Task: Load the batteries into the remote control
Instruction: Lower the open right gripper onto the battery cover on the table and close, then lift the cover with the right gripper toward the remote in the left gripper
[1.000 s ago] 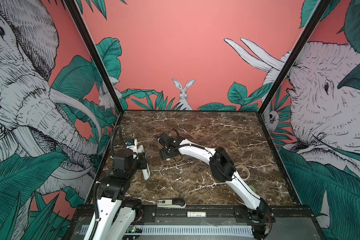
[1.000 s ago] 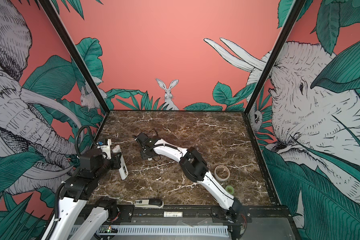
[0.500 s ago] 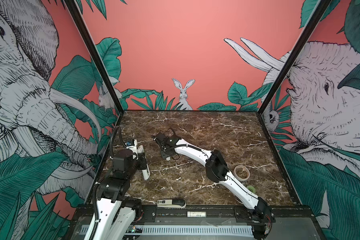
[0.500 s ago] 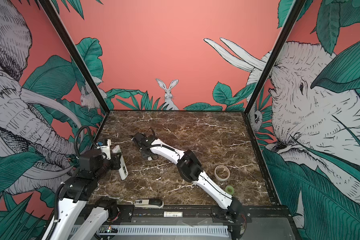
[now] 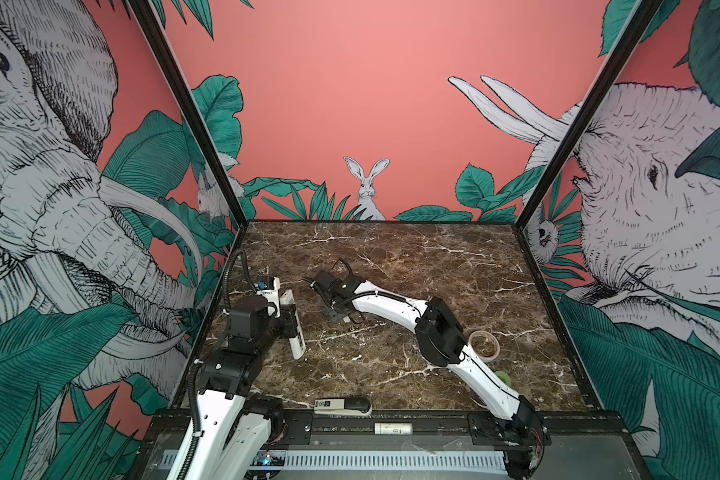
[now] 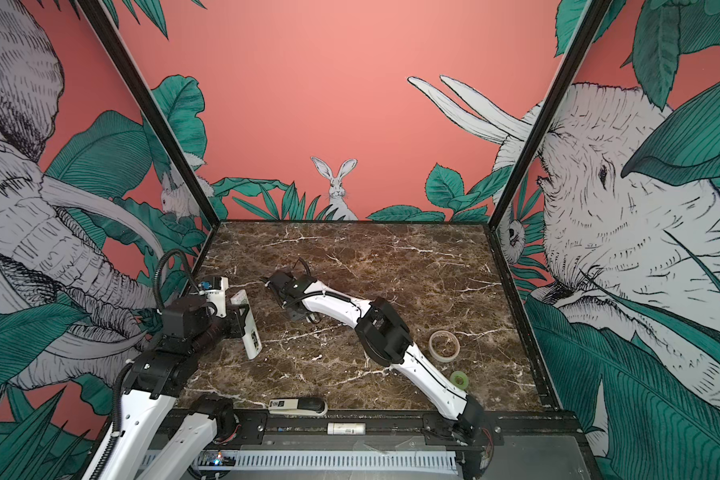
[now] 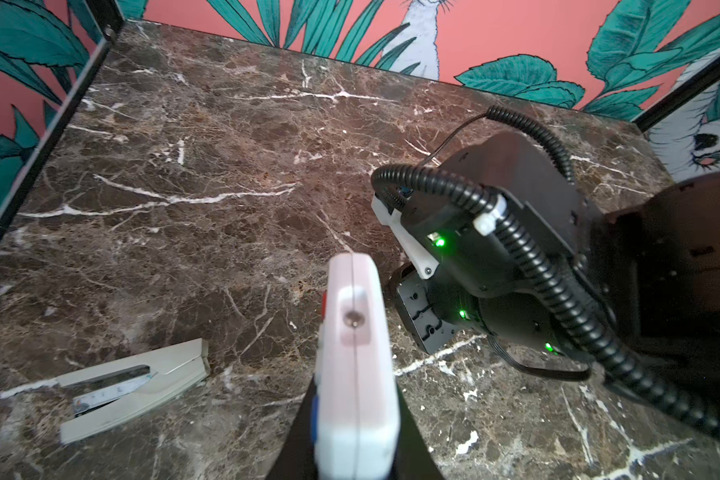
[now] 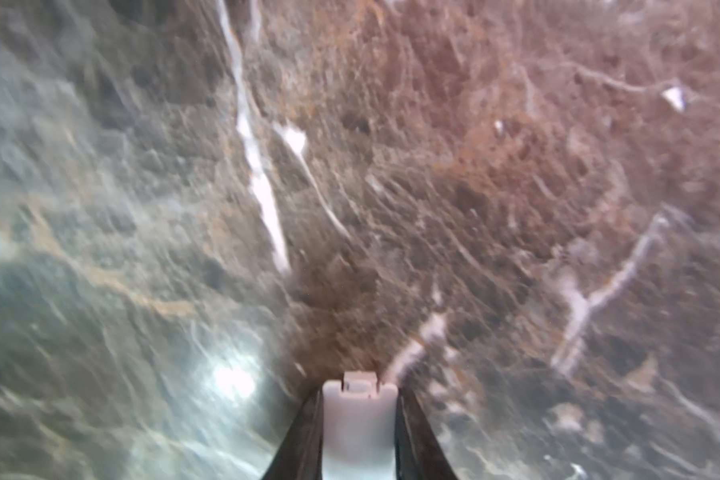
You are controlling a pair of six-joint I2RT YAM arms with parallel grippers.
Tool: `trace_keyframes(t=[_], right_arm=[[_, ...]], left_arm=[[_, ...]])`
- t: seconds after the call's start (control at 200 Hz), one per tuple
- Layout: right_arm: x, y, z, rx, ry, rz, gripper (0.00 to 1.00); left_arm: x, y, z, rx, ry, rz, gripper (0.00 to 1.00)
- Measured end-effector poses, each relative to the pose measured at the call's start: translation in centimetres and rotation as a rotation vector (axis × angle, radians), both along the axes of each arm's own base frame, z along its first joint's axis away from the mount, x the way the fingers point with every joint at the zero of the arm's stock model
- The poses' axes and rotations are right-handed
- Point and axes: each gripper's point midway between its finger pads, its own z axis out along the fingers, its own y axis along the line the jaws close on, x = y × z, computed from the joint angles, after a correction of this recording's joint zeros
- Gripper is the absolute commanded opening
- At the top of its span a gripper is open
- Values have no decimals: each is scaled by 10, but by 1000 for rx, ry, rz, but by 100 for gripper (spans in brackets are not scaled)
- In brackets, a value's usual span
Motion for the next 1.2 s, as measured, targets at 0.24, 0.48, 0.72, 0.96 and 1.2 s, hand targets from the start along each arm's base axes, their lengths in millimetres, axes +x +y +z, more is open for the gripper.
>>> trace_keyframes(t=[0.24, 0.48, 0.72, 0.96, 1.2], right_arm=[[-24, -92, -1, -59, 32, -13, 24], [-47, -159, 16, -19, -10, -28, 24], [-60, -157, 54, 203, -130, 17, 23], [-68, -129, 103, 526, -243, 87, 22], [-80, -89, 144, 731, -331, 195, 22]], left_arm=[[12, -32, -18, -114, 39, -124, 0], [27, -71, -44, -302, 81, -244, 0], [36, -112, -39, -448, 11, -351, 0], [56, -121, -34, -599, -18, -313, 0], [64, -128, -18, -753, -17, -310, 0]])
